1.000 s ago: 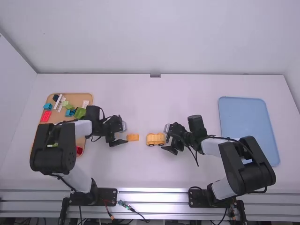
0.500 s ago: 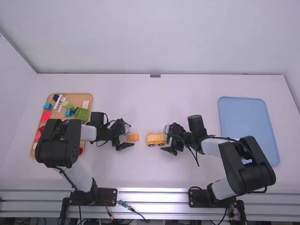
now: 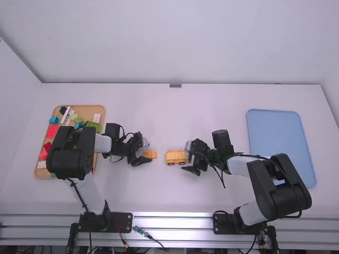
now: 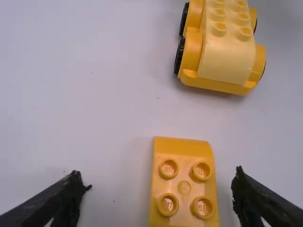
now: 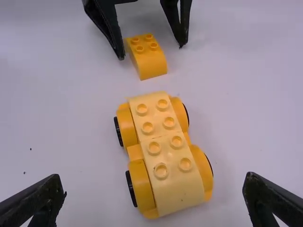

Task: Assemble lego blocks to make yellow taxi

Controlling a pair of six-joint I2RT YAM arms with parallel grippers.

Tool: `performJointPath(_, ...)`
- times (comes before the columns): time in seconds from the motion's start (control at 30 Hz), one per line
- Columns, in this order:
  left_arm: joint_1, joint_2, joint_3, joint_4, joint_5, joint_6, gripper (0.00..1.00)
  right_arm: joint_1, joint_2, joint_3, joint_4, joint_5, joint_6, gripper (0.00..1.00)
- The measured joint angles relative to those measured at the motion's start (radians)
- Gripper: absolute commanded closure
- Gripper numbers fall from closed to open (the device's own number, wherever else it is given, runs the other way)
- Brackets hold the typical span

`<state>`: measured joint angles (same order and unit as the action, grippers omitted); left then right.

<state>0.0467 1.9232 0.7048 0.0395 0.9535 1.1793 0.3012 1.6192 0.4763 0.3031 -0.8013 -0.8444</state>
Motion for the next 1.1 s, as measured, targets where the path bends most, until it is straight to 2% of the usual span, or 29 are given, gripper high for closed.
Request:
performJointPath(0.03, 0.000, 0.000, 0.000, 0.007, 0.000, 0.002, 0.36, 0.000, 0.000, 0.000, 0.000, 0.000, 0.000, 0.01)
performJointPath(0.3, 0.000, 0.000, -0.027, 0.059, -0.011, 0.011, 0.38, 0.000, 0.000, 0.000, 0.000, 0.000, 0.000, 0.01)
performJointPath(0.5, 0.000, 0.000, -0.029, 0.059, -0.013, 0.017, 0.58, 0.000, 0.000, 0.000, 0.000, 0.000, 0.000, 0.01)
performJointPath(0.6, 0.000, 0.000, -0.029, 0.059, -0.015, 0.017, 0.60, 0.000, 0.000, 0.000, 0.000, 0.000, 0.000, 0.01)
performJointPath(0.67, 0.000, 0.000, -0.029, 0.059, -0.015, 0.018, 0.73, 0.000, 0.000, 0.000, 0.000, 0.000, 0.000, 0.01)
performJointPath(0.7, 0.000, 0.000, -0.029, 0.059, -0.015, 0.017, 0.75, 0.000, 0.000, 0.000, 0.000, 0.000, 0.000, 0.01)
performJointPath(0.73, 0.000, 0.000, -0.029, 0.059, -0.015, 0.017, 0.84, 0.000, 0.000, 0.000, 0.000, 0.000, -0.001, 0.01)
performJointPath(0.8, 0.000, 0.000, -0.029, 0.063, -0.014, 0.018, 0.88, 0.000, 0.000, 0.000, 0.007, 0.000, -0.017, 0.01)
performJointPath(0.87, 0.000, 0.000, -0.029, 0.071, -0.014, 0.003, 0.95, 0.000, 0.014, 0.000, 0.036, -0.001, -0.031, 0.01)
performJointPath(0.93, 0.000, -0.004, -0.029, 0.074, -0.018, -0.020, 0.97, 0.000, 0.056, 0.000, 0.106, -0.005, -0.029, 0.01)
performJointPath(1.1, -0.020, -0.056, -0.033, 0.071, -0.075, -0.102, 0.98, 0.000, 0.183, -0.001, 0.251, -0.035, -0.021, 0.01)
